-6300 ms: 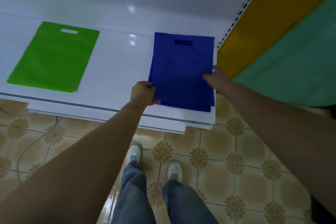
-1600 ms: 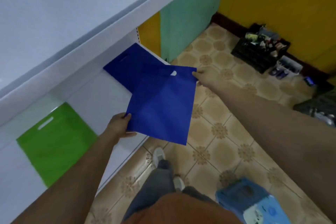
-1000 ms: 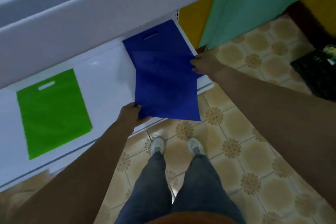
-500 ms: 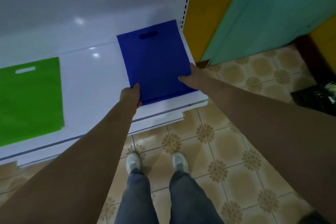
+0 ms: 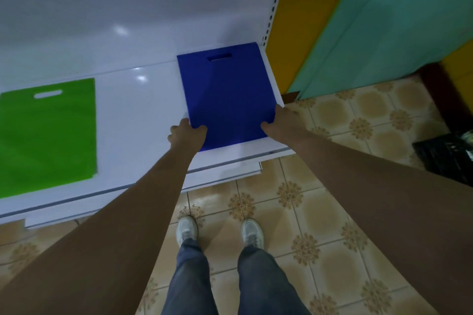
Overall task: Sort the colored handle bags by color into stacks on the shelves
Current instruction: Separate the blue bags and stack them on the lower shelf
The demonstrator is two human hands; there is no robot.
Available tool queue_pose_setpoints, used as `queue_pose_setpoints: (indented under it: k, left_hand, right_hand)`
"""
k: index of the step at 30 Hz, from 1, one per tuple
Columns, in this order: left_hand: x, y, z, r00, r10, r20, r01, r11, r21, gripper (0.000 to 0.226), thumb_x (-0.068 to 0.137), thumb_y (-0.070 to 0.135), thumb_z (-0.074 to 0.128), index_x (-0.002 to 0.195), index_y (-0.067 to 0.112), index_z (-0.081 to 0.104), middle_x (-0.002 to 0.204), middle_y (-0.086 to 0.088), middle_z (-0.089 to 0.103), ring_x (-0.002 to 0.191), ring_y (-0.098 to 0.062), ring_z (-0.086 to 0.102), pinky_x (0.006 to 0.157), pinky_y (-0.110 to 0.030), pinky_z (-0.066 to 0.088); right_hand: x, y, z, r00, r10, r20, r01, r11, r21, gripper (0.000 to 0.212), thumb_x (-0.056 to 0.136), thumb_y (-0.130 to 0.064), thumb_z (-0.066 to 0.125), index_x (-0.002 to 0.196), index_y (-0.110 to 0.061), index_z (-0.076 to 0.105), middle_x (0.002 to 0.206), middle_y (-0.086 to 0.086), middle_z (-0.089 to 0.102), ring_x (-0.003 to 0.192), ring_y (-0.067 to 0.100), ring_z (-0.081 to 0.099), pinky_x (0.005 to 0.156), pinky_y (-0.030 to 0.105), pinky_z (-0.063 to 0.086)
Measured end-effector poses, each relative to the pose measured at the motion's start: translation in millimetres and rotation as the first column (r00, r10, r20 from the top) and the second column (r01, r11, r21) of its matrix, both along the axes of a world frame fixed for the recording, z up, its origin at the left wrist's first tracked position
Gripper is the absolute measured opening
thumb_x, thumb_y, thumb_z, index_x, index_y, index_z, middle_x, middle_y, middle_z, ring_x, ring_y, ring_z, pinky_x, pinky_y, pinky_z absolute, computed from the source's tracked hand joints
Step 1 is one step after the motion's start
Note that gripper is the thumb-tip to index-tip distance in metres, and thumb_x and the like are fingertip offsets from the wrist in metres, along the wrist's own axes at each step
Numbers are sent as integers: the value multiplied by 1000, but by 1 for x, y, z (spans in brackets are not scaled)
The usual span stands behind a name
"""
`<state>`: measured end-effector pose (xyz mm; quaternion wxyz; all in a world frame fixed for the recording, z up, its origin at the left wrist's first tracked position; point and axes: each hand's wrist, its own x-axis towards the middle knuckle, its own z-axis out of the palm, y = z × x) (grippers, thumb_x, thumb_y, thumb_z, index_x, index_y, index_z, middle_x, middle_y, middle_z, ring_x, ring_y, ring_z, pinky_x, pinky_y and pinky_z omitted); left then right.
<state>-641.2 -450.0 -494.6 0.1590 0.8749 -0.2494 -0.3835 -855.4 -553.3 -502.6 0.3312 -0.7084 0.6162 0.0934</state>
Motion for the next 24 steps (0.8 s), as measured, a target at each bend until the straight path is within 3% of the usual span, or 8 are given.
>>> queue_pose_setpoints:
  k: [2,4,8,13,16,19,22,24]
  left_hand:
    - [3,17,20,999,-13,46,16,999,-52,62,95,33,52,151,16,30,142,-15,40,130,-36,40,101,-46,42]
    - [4,45,45,996,2,85,7,993,-114,63,95,32,54,151,14,31,143,-17,41,131,-36,40,105,-45,37]
    - [12,131,98,976,184,115,-151,957,-246,60,94,26,57,148,10,36,139,-19,45,129,-35,44,106,-42,37]
    - [39,251,155,901,403,159,-341,886,-315,60,96,28,54,149,8,34,140,-16,46,130,-31,44,106,-37,36]
    - [73,309,188,828,527,192,-431,816,-385,61,98,36,50,151,13,30,145,-11,41,132,-26,43,107,-39,39]
    - [119,358,229,742,626,238,-470,740,-481,60,99,38,49,151,14,31,147,-9,40,133,-24,41,105,-39,40]
    - [170,402,277,645,700,307,-471,680,-562,53,97,40,49,144,16,42,138,-10,47,121,-26,50,98,-44,46]
    - [204,424,309,587,737,335,-459,643,-613,46,96,43,49,135,20,48,127,-7,50,110,-24,53,91,-44,50]
  right_hand:
    - [16,2,19,993,94,-75,-99,993,-65,77,93,-50,46,151,-8,18,153,18,27,138,38,29,112,47,33]
    - [47,8,53,980,188,-67,-196,970,-144,80,97,-52,40,154,-7,8,160,15,13,146,35,14,119,44,19]
    - [149,59,136,893,423,155,-382,893,-239,74,99,-51,38,154,-10,11,160,9,19,146,28,20,115,43,28]
    - [277,191,229,521,797,305,-676,603,-424,66,99,-47,41,154,-18,20,155,8,34,139,24,36,110,37,35]
    - [334,278,279,248,910,333,-767,394,-506,64,100,-47,38,155,-19,19,158,3,27,144,18,27,116,34,27]
    - [383,347,334,9,953,304,-753,207,-625,63,101,-50,34,155,-21,17,160,-3,21,145,12,23,118,34,24]
    - [429,399,404,-111,962,250,-672,113,-732,61,102,-50,32,154,-21,20,159,-4,23,145,11,23,118,35,25]
    - [459,418,448,-99,963,251,-596,145,-790,59,102,-48,32,154,-21,22,159,-3,25,145,12,22,118,36,23]
